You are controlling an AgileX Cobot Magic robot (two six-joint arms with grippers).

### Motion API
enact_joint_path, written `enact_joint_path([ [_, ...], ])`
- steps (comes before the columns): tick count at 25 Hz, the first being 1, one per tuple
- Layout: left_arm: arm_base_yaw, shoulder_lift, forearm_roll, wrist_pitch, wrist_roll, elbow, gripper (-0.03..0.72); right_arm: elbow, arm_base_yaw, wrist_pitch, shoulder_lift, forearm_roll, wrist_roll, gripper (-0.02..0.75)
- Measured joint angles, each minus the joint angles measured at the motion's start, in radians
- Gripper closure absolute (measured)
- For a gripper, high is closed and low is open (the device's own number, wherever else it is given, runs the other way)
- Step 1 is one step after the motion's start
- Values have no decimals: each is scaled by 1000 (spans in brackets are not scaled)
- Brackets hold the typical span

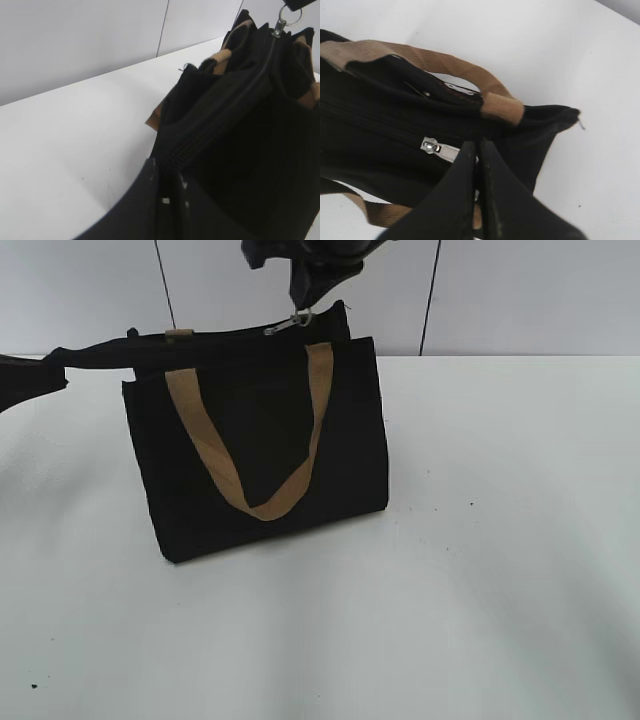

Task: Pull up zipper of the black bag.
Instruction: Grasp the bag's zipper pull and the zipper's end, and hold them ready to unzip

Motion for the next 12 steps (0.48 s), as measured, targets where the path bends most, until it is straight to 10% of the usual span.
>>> enact_joint_path([
  [12,0,0,4,4,-1,0,652,0,-21,66,-8,-70,-22,751],
])
